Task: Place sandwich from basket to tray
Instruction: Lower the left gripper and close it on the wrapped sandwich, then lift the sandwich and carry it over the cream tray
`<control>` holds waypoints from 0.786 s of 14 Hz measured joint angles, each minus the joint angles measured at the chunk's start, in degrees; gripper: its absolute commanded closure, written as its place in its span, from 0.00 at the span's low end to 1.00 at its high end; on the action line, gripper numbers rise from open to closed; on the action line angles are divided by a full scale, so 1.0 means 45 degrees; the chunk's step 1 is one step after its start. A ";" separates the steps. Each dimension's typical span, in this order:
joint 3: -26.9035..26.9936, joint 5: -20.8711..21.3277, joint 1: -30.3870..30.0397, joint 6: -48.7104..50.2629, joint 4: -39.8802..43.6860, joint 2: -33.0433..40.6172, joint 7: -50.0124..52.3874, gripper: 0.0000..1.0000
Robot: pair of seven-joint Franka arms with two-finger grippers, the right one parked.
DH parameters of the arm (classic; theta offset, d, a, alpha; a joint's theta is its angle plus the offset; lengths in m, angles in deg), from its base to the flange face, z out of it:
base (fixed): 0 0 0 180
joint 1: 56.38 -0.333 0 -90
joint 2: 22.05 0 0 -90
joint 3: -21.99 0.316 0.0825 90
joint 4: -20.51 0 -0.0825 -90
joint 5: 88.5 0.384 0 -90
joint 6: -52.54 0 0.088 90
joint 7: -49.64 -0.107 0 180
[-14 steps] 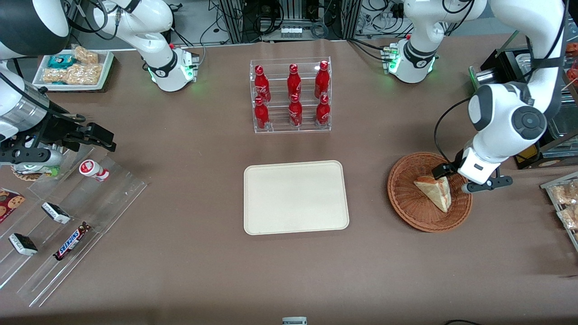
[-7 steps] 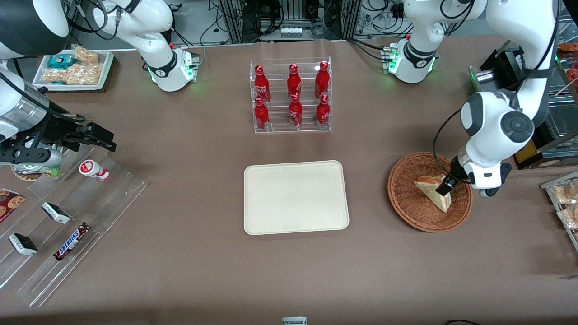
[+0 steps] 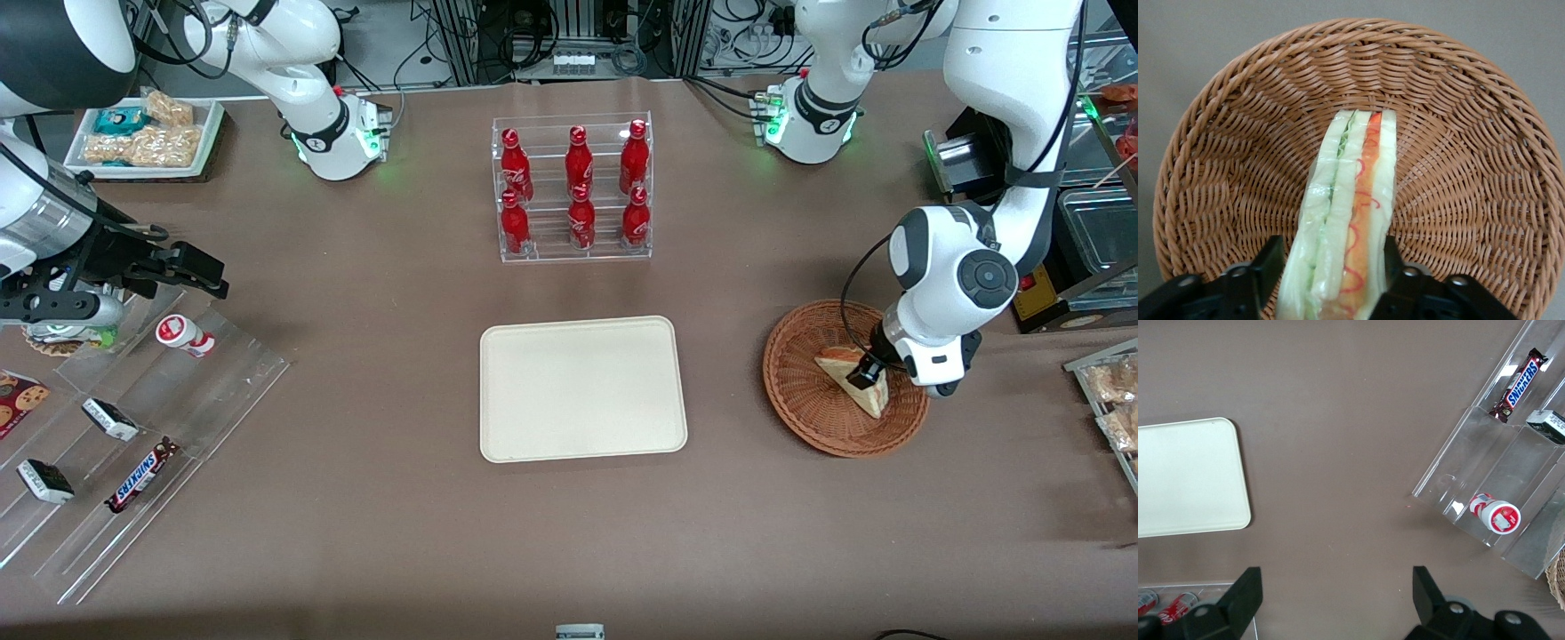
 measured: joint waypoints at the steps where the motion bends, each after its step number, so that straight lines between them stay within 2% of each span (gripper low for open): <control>1: -0.0011 0.0000 0.0005 0.0082 0.0066 0.0022 0.0000 0.95; 3: -0.0059 0.0000 0.0018 0.1053 0.0525 0.0142 0.0000 0.95; 7: -0.0201 0.0149 0.0613 0.4476 0.3265 0.0294 -0.0004 0.94; 11: -0.0382 0.0148 0.2164 0.4312 0.3897 0.0056 -0.0239 0.95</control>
